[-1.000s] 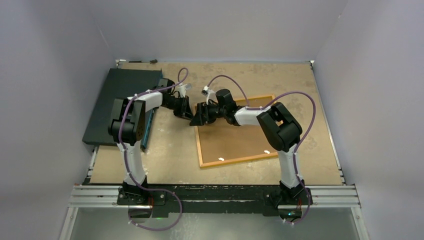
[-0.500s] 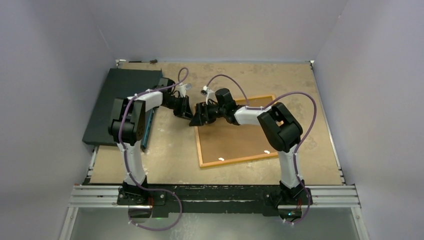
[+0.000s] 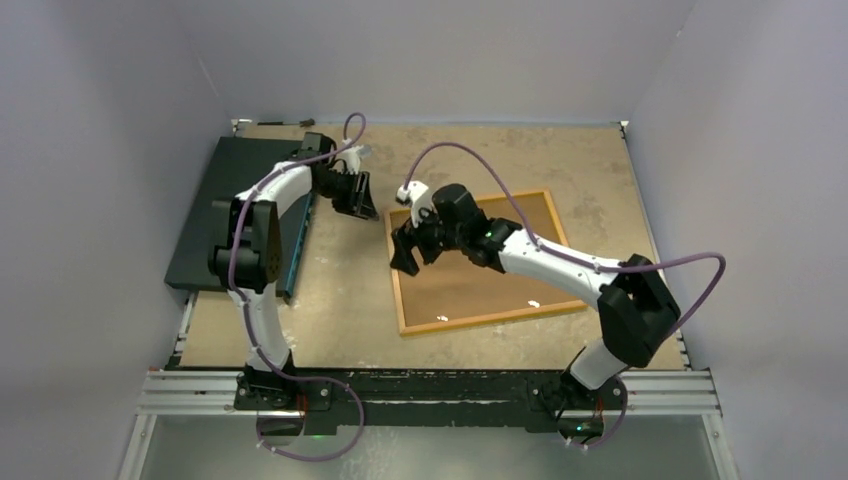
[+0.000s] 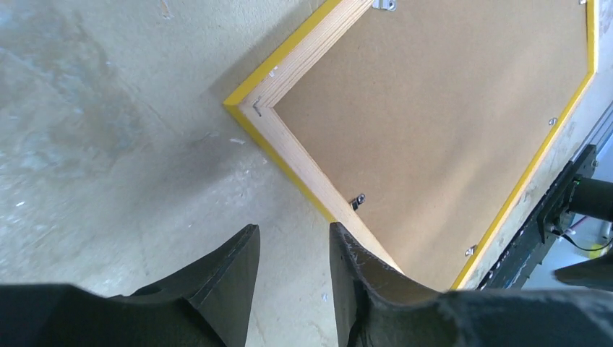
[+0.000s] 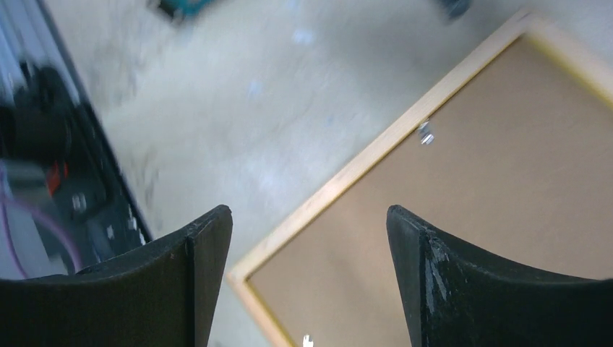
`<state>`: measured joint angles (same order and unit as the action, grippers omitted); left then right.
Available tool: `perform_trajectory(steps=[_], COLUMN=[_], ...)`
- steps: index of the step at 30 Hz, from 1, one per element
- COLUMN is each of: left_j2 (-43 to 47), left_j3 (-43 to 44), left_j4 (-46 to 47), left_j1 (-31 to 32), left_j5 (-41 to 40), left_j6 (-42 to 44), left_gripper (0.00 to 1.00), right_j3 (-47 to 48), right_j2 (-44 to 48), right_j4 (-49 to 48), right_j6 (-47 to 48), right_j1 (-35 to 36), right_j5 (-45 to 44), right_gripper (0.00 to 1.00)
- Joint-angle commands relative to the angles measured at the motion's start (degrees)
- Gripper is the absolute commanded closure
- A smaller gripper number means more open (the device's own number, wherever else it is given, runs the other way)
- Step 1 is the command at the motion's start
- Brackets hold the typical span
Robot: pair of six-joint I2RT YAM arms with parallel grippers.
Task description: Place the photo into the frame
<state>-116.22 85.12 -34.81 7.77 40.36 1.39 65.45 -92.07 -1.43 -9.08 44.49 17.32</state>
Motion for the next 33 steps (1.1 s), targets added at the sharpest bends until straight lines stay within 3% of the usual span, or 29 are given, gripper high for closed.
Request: perform_trajectory(steps=[1,12,17,23,33], left_j2=[5.5,8.2,10.5,12.8,12.3], left_j3=[4.2,7.0,5.4,3.5,3.6], left_j4=[-4.7,-11.7,-12.1,-11.8,-12.3], left_j1=[-2.0,-7.7,-9.4,-10.4,-12.5], left_j5=[-0.2,-0.1,0.0,0.5,1.5], left_j6=[4.1,6.7,6.8,6.2,7.1], left_gripper=[0.6,0.6,0.59,0.59,0.6], right_j3=[-3.9,-2.0,-3.0,-4.7,-6.5], right_j2=[3.5,-1.8,-3.4,-4.0,-6.5], right_j4=[14.4,24.4,26.2,21.4,16.9], right_j6=[13.6,23.2,24.9,25.3,27.2], right_j1=[4.4,21.8,24.0,24.7,25.3], right_j5=[-1.7,-9.3,-12.4,-22.1,-21.2], right_gripper=[0.19,0.23,0.32,0.42,0.51])
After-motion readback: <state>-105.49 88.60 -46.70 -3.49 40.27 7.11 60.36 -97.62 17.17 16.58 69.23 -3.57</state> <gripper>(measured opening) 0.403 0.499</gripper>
